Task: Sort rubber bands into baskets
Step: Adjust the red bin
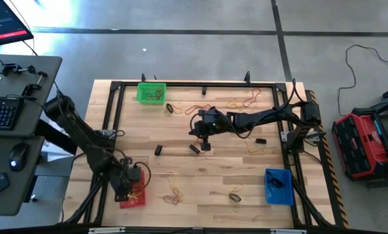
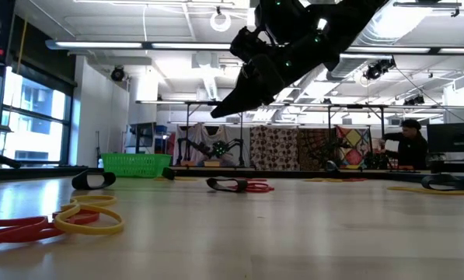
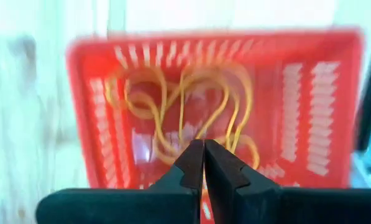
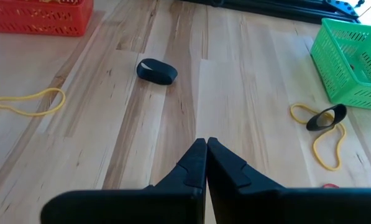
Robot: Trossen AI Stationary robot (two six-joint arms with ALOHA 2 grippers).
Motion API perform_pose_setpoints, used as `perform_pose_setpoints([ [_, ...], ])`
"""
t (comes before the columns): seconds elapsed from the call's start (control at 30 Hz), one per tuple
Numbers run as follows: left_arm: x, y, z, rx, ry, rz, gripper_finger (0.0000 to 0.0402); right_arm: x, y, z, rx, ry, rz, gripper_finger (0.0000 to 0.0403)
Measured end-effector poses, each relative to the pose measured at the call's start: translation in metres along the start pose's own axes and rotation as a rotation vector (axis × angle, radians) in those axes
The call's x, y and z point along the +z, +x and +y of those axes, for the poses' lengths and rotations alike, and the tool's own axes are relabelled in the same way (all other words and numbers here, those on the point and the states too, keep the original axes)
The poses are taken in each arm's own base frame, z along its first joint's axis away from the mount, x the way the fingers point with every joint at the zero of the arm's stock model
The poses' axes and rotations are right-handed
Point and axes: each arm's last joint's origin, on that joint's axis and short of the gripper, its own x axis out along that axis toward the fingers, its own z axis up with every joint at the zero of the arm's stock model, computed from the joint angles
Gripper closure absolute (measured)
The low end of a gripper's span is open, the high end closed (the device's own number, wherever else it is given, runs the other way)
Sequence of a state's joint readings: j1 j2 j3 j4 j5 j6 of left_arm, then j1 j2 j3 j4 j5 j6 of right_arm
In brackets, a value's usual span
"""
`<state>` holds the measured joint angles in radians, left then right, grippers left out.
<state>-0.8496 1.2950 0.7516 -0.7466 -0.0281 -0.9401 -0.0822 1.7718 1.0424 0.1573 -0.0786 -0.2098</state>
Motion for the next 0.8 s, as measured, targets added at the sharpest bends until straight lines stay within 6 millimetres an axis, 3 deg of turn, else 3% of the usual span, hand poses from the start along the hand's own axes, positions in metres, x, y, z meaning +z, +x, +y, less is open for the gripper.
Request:
perform_pose_setpoints([
  [0.2, 0.004, -0.009, 0.010, 0.038, 0.012, -0.072, 0.0401, 0.000, 0.000, 0.001, -0.008, 0.003, 0.006, 0.0403],
  [0.47, 0.009, 0.018, 0.027, 0.035, 0.013, -0.112, 0.0401, -0.003, 0.000, 0.002, -0.011, 0.017, 0.037, 0.0403],
  [0.8, 0.021, 0.019, 0.032, 0.039, 0.056, -0.194, 0.0401, -0.003, 0.000, 0.002, -0.010, 0.018, 0.039, 0.0403],
])
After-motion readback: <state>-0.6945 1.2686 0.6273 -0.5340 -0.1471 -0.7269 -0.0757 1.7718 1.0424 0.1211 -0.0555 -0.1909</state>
